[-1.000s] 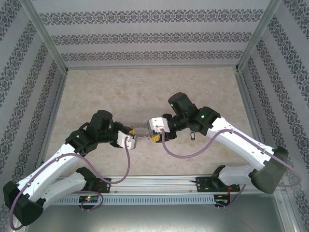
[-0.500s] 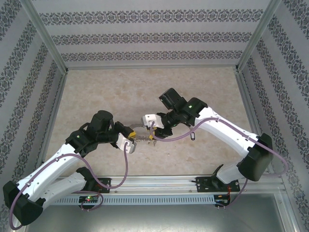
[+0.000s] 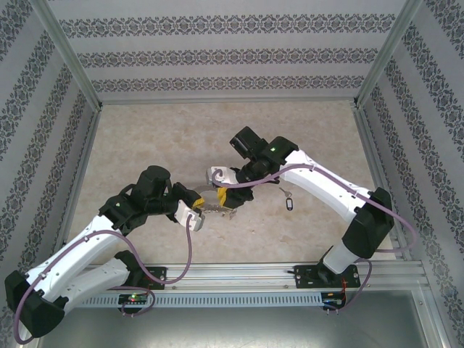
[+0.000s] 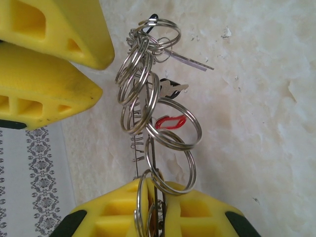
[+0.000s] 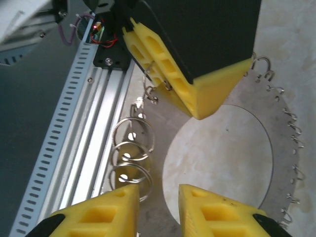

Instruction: Put the keys on the keyring

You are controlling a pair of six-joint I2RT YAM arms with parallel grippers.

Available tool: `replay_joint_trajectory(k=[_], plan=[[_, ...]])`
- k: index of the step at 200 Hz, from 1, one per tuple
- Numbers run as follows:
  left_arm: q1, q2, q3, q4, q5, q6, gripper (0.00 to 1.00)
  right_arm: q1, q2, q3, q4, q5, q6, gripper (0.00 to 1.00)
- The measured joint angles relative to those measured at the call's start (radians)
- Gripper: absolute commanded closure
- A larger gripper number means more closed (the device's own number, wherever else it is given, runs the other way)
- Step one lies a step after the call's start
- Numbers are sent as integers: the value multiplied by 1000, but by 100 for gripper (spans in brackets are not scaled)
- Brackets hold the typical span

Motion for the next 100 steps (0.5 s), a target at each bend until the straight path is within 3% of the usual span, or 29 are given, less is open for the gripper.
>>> replay_joint_trajectory(k=[100], plan=[[0, 13, -2, -4, -17, 5, 100, 0, 60, 15, -75, -18, 44, 72]])
